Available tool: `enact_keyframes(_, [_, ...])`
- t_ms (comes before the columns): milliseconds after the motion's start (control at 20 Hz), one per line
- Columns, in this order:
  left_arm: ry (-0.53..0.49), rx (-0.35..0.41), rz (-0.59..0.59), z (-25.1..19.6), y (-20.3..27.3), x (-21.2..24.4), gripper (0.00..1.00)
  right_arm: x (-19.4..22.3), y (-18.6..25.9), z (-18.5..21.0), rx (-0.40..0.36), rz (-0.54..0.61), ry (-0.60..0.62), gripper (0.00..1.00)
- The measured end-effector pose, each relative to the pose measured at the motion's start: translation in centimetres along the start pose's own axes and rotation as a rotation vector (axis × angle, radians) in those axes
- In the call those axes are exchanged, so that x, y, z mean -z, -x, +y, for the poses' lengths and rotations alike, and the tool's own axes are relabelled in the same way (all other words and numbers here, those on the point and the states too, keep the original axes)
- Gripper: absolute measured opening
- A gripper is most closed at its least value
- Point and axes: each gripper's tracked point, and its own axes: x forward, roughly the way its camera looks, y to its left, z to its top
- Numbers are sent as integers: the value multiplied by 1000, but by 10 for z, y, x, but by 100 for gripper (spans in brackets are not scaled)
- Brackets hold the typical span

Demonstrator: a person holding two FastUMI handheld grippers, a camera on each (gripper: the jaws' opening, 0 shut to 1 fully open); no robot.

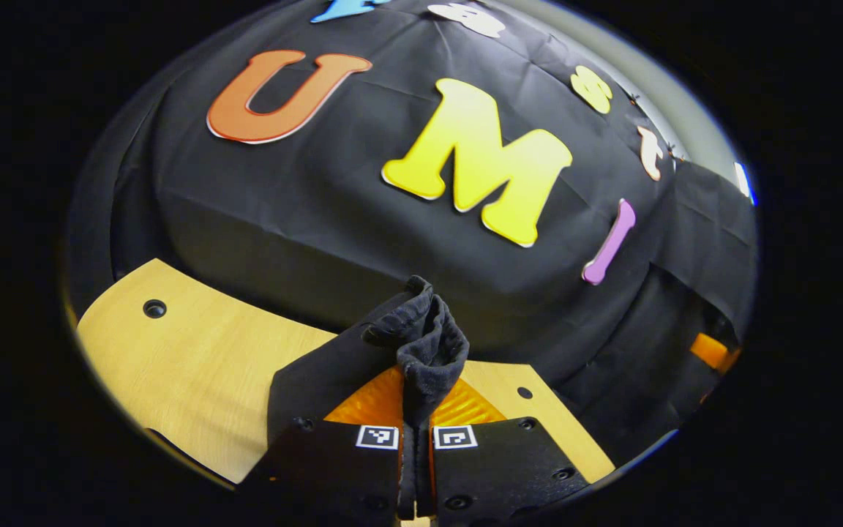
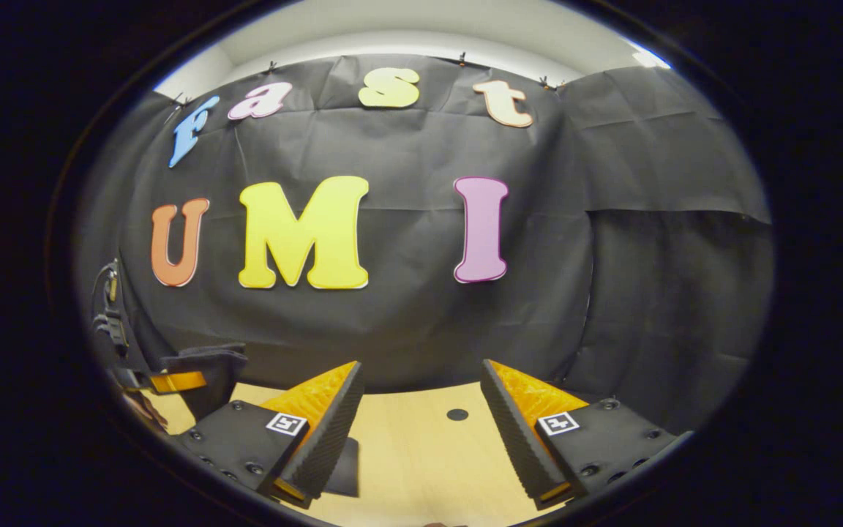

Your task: Grasp the waist and the cuffs of the jeans and fold them to make the two legs overlap; first hold the waist and fold one-third of the jeans toward the cuffs, then hold the cuffs and fold the remaining one-third in the same direction to finish folding.

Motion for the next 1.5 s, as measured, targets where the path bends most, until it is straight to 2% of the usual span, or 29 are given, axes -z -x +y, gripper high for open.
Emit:
enact_keyframes(150, [-68, 26, 48, -22, -21, 29, 4, 5, 7, -7, 10, 10, -5, 98])
enact_keyframes(400, [-194, 36, 138, -42, -31, 85, 4, 11, 18, -12, 20, 19, -29, 98])
enact_keyframes(750, [-399, 23, 248, -42, -49, 160, 4, 19, 26, -18, 29, 41, -19, 98])
enact_keyframes(1050, [-412, 19, 324, -31, -52, 200, 4, 20, 18, -14, 19, 53, -28, 98])
enact_keyframes(1300, [-436, 32, 341, -31, -56, 211, 7, 22, 10, -3, -2, 68, -25, 98])
enact_keyframes(1350, [-470, 28, 341, -31, -53, 209, 0, 22, 9, -2, -6, 68, -25, 98])
enact_keyframes(1500, [-548, 1, 321, -30, -48, 202, 100, 19, 6, 5, -24, 65, -22, 98])
